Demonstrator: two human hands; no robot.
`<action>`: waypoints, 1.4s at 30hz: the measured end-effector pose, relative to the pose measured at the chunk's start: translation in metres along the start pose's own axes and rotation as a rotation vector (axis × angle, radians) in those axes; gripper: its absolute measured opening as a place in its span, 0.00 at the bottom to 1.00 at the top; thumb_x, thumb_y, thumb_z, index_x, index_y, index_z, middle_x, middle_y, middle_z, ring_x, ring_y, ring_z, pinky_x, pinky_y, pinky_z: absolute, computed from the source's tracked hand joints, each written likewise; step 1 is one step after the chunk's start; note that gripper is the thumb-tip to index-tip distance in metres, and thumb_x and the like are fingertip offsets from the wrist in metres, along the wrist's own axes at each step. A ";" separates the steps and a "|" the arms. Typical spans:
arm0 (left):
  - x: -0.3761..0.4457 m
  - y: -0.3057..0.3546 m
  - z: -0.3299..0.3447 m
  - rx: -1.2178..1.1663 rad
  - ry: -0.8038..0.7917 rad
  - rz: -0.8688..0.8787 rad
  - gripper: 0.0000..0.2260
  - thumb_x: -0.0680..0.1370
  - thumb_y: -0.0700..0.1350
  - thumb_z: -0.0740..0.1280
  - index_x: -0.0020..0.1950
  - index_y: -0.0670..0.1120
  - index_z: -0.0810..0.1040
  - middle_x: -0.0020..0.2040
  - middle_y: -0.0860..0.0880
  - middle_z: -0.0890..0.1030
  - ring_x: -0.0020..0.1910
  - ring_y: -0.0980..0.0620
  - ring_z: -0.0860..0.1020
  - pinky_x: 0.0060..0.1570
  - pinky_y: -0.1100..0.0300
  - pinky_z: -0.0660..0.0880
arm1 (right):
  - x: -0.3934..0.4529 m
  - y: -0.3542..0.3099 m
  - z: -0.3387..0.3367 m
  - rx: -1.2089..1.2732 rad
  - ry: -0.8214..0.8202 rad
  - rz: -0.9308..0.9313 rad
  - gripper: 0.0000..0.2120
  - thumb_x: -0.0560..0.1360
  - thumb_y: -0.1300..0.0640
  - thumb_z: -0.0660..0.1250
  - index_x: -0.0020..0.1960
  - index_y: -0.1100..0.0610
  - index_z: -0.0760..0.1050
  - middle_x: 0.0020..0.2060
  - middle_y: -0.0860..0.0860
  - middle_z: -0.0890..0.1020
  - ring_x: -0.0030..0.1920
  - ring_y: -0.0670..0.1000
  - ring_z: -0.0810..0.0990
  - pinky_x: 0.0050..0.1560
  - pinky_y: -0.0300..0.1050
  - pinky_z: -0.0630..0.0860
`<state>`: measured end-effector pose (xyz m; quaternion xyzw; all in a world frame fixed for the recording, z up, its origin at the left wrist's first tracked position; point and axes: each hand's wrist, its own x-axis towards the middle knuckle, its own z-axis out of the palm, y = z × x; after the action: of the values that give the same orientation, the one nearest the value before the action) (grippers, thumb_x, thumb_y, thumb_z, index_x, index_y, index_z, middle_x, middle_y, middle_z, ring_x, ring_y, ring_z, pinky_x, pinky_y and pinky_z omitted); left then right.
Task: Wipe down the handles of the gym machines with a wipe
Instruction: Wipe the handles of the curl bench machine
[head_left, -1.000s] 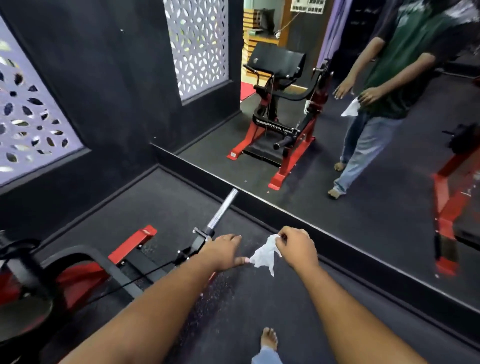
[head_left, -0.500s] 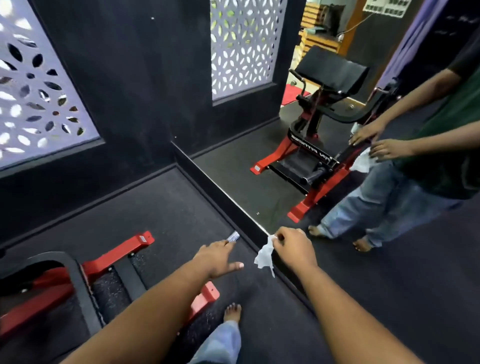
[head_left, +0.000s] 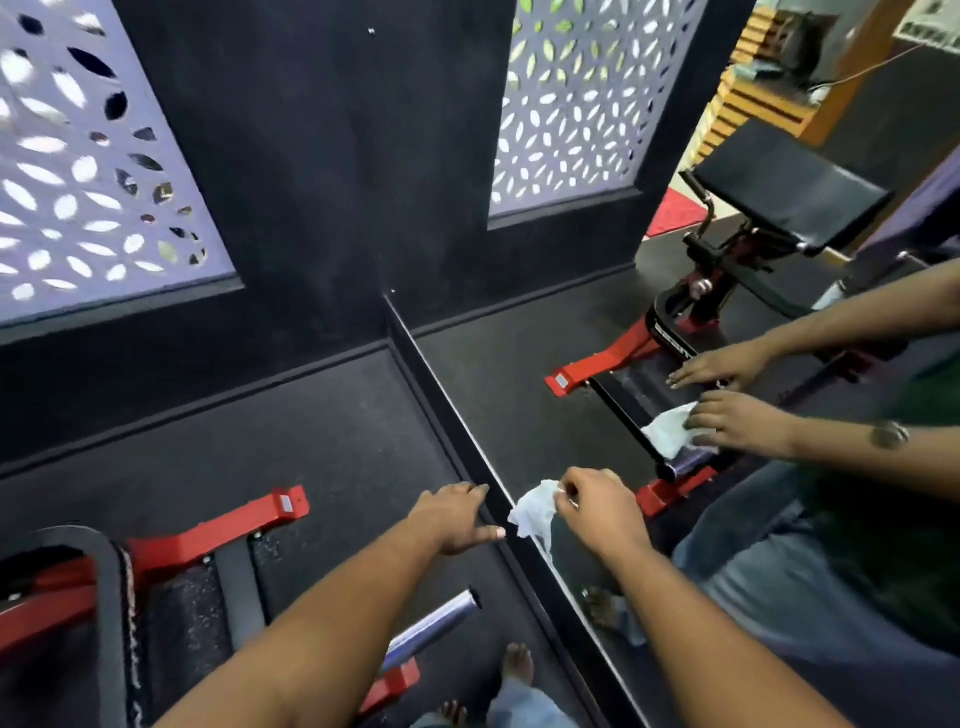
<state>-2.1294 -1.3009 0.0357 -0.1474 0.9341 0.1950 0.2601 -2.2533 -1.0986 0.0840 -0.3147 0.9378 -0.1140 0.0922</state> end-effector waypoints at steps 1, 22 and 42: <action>0.014 -0.001 -0.005 -0.017 0.008 -0.018 0.43 0.78 0.72 0.59 0.85 0.50 0.50 0.84 0.46 0.55 0.82 0.44 0.57 0.77 0.38 0.58 | 0.020 0.004 0.000 -0.014 -0.014 -0.026 0.07 0.77 0.47 0.62 0.47 0.49 0.76 0.44 0.44 0.82 0.52 0.52 0.75 0.48 0.48 0.74; 0.082 -0.134 -0.069 -0.384 0.274 -0.471 0.41 0.78 0.72 0.60 0.84 0.51 0.54 0.83 0.47 0.60 0.80 0.44 0.61 0.75 0.39 0.62 | 0.282 -0.156 0.035 -0.057 -0.208 -0.579 0.08 0.78 0.48 0.61 0.48 0.49 0.77 0.46 0.45 0.83 0.54 0.52 0.75 0.48 0.48 0.74; -0.045 -0.373 -0.129 -0.971 0.752 -1.000 0.35 0.65 0.72 0.66 0.69 0.58 0.71 0.61 0.54 0.80 0.59 0.51 0.78 0.56 0.48 0.78 | 0.333 -0.549 0.124 0.338 -0.710 -1.134 0.14 0.77 0.44 0.68 0.36 0.48 0.72 0.31 0.43 0.79 0.36 0.45 0.76 0.34 0.41 0.66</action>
<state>-2.0075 -1.6782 0.0547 -0.7027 0.5928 0.3779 -0.1096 -2.1718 -1.7469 0.0808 -0.7561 0.5108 -0.1791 0.3678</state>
